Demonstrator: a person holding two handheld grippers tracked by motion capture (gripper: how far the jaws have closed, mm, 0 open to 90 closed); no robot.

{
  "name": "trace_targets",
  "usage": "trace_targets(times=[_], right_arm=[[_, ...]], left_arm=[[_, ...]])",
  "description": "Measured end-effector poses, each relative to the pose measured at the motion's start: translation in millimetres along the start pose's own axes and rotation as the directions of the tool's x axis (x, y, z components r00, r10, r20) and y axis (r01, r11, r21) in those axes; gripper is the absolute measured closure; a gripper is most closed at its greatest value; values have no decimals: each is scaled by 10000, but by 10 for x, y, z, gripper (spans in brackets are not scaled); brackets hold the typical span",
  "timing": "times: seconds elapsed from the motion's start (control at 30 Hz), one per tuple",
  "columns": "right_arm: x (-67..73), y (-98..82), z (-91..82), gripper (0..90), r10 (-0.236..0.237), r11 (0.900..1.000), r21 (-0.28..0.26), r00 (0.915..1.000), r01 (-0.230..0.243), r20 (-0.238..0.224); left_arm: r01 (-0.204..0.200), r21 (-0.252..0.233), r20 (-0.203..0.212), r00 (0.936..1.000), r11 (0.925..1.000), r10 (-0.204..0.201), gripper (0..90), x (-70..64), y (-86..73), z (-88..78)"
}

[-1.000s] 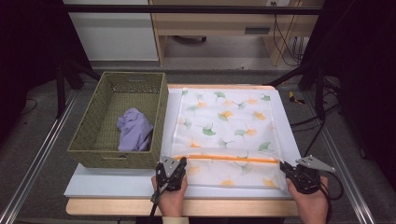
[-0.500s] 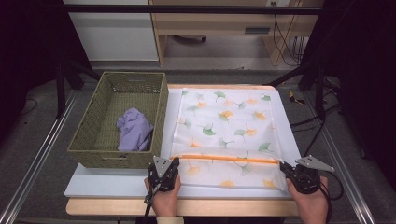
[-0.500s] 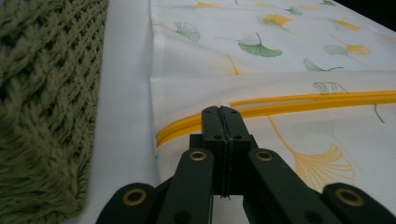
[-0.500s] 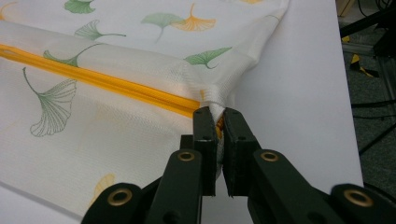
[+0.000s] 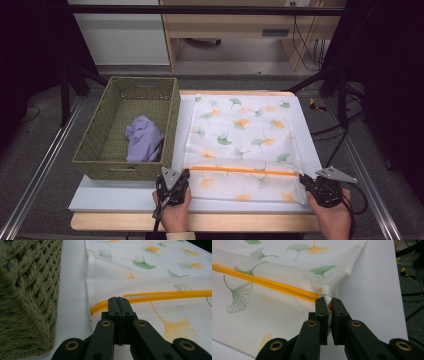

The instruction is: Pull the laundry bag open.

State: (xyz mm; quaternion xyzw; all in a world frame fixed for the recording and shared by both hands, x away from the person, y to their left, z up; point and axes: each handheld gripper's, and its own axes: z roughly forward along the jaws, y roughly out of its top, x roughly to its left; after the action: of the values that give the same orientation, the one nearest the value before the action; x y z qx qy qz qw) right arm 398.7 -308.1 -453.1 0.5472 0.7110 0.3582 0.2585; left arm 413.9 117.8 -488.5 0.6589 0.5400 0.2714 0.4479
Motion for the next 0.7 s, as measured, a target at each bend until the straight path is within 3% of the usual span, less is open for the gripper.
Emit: trace_targets(times=[0.17,0.37,0.47,0.7], right_arm=[[-9,-3,24,854,-27,10000,94,10000,26,42],[-35,-12,76,852,-85,9993,362,9999,81,111],[-80,-19,109,851,102,9989,450,9999,-103,28],[-110,-27,127,845,176,9986,494,9998,-171,-92]], left_arm=[[119,43,9,9999,9999,-119,899,32,-26,16],[-298,400,192,9994,9988,291,899,4,5,25],[-519,580,216,9985,9970,507,898,-7,18,23],[-565,631,226,9982,9964,551,897,-38,-24,59]])
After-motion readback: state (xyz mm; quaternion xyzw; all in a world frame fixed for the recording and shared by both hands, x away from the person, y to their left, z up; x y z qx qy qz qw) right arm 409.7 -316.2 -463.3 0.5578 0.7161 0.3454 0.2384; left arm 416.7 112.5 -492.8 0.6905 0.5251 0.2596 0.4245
